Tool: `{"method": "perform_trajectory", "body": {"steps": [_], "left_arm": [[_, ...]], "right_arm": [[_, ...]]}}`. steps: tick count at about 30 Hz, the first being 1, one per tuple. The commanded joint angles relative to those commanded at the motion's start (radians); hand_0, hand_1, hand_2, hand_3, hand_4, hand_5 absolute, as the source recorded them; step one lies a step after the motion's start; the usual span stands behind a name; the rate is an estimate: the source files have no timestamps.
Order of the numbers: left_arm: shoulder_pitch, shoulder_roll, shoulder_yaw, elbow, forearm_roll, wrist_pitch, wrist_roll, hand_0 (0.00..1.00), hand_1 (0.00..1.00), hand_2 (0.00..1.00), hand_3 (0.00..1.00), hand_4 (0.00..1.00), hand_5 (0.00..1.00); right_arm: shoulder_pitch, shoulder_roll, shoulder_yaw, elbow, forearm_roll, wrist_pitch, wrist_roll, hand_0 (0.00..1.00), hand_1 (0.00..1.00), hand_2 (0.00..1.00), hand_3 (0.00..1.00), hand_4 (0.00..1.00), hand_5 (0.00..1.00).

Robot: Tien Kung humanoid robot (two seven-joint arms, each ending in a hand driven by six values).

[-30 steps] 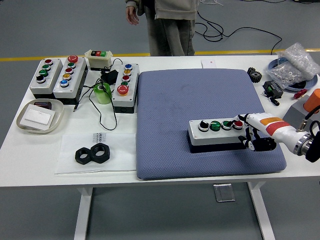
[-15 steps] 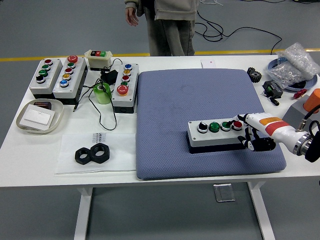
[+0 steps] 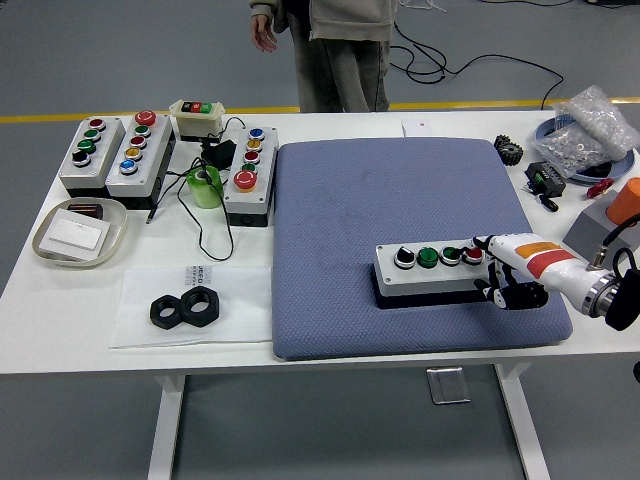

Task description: Pick up the button,place it on the desk,press the button,press the button

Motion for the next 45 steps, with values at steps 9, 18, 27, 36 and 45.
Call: {"method": "perform_trajectory", "body": {"steps": [9, 18, 27, 36, 45], "left_arm": [[0.004, 0.001, -0.004, 0.0, 0.008, 0.0, 0.001, 0.743, 0.827, 0.877, 0.831, 0.637, 0.998], [0.005, 0.002, -0.003, 0.0, 0.008, -0.001, 0.001, 0.743, 0.827, 0.877, 0.831, 0.638, 0.998], [0.001, 0.003, 0.007, 0.0, -0.007, -0.002, -0.004, 0.743, 0.828, 0.877, 0.83, 0.638, 0.998], [0.001, 0.004, 0.005, 0.0, -0.005, -0.002, -0.002, 0.739, 0.828, 0.877, 0.83, 0.64, 0.998], [-0.003, 0.005, 0.013, 0.0, -0.018, -0.003, -0.006, 0.733, 0.829, 0.877, 0.83, 0.642, 0.998]], "right_arm": [[-0.022, -0.027, 0.09, 0.103, -0.156, -0.091, -0.052, 0.352, 0.255, 0.363, 0.916, 0.685, 0.002], [-0.007, -0.018, 0.077, 0.124, -0.214, -0.07, -0.089, 0.794, 0.701, 0.851, 0.998, 0.9, 0.071], [0.013, 0.039, 0.017, 0.101, -0.193, -0.085, -0.117, 0.998, 0.932, 0.998, 0.998, 0.93, 0.083], [0.051, 0.104, -0.013, 0.072, -0.188, -0.075, -0.141, 0.998, 0.935, 0.996, 0.998, 0.953, 0.091], [0.095, 0.154, -0.045, 0.01, -0.163, 0.005, -0.159, 0.992, 0.917, 0.958, 0.992, 0.945, 0.091]]}}
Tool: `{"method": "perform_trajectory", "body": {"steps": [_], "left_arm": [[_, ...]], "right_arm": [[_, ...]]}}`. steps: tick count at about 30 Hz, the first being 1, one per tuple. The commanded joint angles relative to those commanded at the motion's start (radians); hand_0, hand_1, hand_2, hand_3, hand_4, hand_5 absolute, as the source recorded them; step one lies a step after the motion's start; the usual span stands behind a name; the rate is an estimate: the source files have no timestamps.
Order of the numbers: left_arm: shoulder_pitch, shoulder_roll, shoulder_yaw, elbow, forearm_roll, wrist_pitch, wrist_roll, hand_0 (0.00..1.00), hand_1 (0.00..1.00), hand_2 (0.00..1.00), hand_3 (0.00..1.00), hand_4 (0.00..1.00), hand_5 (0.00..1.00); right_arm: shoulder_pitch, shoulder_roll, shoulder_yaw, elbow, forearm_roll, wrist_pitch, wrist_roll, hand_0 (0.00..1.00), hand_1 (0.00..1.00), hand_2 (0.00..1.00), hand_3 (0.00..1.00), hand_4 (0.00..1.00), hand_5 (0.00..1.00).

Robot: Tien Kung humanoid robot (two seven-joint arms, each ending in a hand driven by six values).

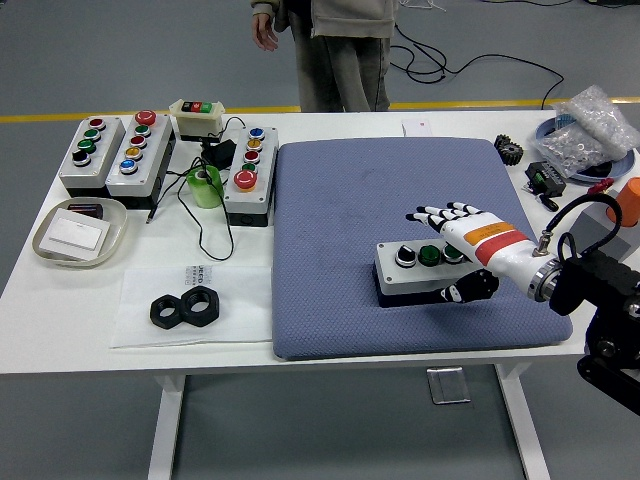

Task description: Pick up the button,place it on the desk,press the button,press the button

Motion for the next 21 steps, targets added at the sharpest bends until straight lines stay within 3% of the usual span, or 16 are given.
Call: {"method": "perform_trajectory", "body": {"steps": [10, 11, 16, 17, 21], "left_arm": [[-0.001, 0.001, 0.0, 0.0, 0.0, 0.001, 0.0, 0.732, 0.828, 0.877, 0.83, 0.642, 0.998], [-0.001, 0.001, 0.001, 0.0, -0.001, 0.001, 0.0, 0.728, 0.828, 0.878, 0.83, 0.642, 0.998], [-0.001, 0.0, -0.001, 0.0, 0.0, 0.001, 0.001, 0.728, 0.828, 0.878, 0.83, 0.642, 0.998], [-0.001, 0.001, 0.0, -0.001, -0.001, 0.001, 0.001, 0.726, 0.828, 0.877, 0.83, 0.643, 0.998], [-0.002, 0.001, -0.001, -0.001, 0.001, 0.001, 0.001, 0.726, 0.828, 0.877, 0.83, 0.643, 0.998]], "right_arm": [[0.034, 0.05, -0.015, -0.087, 0.0, 0.004, -0.02, 0.967, 0.873, 0.915, 0.942, 0.94, 0.083], [0.036, 0.05, -0.017, -0.092, -0.003, 0.004, -0.021, 0.904, 0.762, 0.755, 0.867, 0.854, 0.009], [0.039, 0.052, -0.028, -0.106, -0.008, 0.012, -0.022, 0.904, 0.762, 0.755, 0.867, 0.854, 0.009], [0.04, 0.052, -0.03, -0.107, -0.009, 0.012, -0.023, 0.857, 0.695, 0.688, 0.836, 0.852, 0.002], [0.039, 0.052, -0.035, -0.106, -0.013, 0.005, -0.029, 0.857, 0.695, 0.688, 0.836, 0.852, 0.002]]}}
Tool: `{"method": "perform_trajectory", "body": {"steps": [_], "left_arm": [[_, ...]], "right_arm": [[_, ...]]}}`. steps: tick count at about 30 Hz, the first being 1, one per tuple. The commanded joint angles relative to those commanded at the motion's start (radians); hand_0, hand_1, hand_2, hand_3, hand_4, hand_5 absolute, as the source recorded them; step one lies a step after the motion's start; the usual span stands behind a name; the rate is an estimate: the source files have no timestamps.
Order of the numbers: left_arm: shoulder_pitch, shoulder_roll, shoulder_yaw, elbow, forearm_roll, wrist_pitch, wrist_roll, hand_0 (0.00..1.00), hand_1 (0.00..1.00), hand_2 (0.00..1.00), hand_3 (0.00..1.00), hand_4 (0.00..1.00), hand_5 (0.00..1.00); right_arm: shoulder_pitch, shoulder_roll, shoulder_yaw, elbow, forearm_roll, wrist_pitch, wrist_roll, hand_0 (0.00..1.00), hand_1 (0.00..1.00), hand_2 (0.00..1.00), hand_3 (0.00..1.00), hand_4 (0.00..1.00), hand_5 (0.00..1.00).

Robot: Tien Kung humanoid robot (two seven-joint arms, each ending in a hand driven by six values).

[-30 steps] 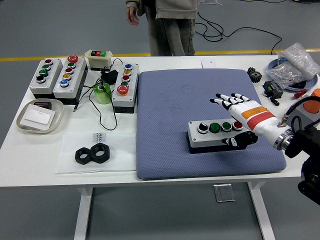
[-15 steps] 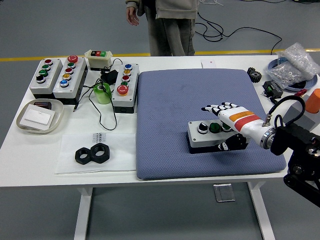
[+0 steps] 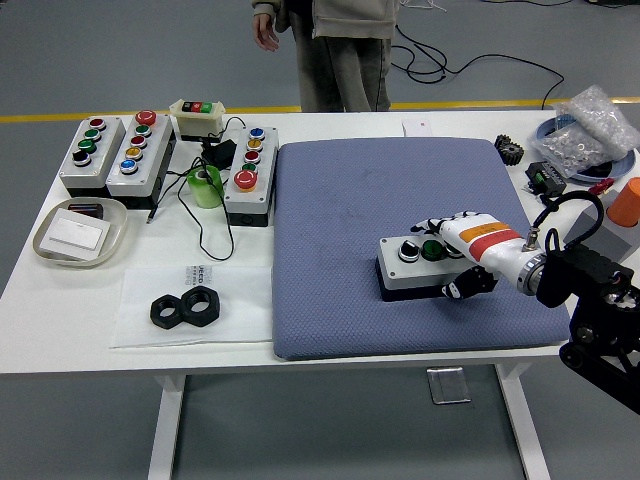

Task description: Pick up the button,place it on the desk,press the button,press the button

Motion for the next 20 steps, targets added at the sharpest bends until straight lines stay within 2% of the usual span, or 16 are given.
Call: {"method": "perform_trajectory", "body": {"steps": [1, 2, 8, 9, 14, 15, 20], "left_arm": [[0.0, 0.0, 0.0, 0.0, 0.0, 0.0, 0.0, 0.726, 0.828, 0.877, 0.83, 0.643, 0.998], [0.0, 0.0, 0.0, 0.0, 0.0, 0.0, 0.0, 0.727, 0.829, 0.878, 0.83, 0.64, 0.998], [0.002, -0.001, -0.005, 0.0, 0.006, 0.001, 0.002, 0.727, 0.829, 0.878, 0.83, 0.64, 0.998], [0.002, -0.001, -0.006, 0.0, 0.008, 0.001, 0.002, 0.728, 0.829, 0.878, 0.83, 0.643, 0.998], [0.005, -0.001, -0.012, 0.001, 0.017, 0.002, 0.004, 0.728, 0.829, 0.878, 0.83, 0.643, 0.998], [0.006, -0.001, -0.013, 0.001, 0.018, 0.002, 0.005, 0.729, 0.828, 0.879, 0.829, 0.643, 0.998], [0.008, -0.001, -0.017, 0.0, 0.023, 0.003, 0.006, 0.729, 0.828, 0.879, 0.829, 0.643, 0.998]], "right_arm": [[0.0, -0.001, 0.0, 0.0, 0.0, -0.006, -0.003, 0.857, 0.695, 0.688, 0.836, 0.852, 0.002], [0.0, -0.001, -0.001, 0.0, 0.0, -0.009, -0.004, 0.681, 0.568, 0.568, 0.751, 0.74, 0.002], [-0.001, -0.004, -0.005, 0.005, 0.002, -0.038, -0.017, 0.681, 0.568, 0.568, 0.751, 0.74, 0.002], [-0.001, -0.004, -0.005, 0.006, 0.002, -0.042, -0.019, 0.514, 0.478, 0.494, 0.677, 0.737, 0.002], [-0.001, -0.006, -0.009, 0.013, 0.003, -0.068, -0.033, 0.514, 0.478, 0.494, 0.677, 0.737, 0.002], [-0.001, -0.007, -0.008, 0.015, 0.004, -0.073, -0.037, 0.377, 0.402, 0.46, 0.641, 0.705, 0.002], [0.004, -0.007, -0.005, 0.024, 0.059, -0.111, -0.083, 0.377, 0.402, 0.46, 0.641, 0.705, 0.002]]}}
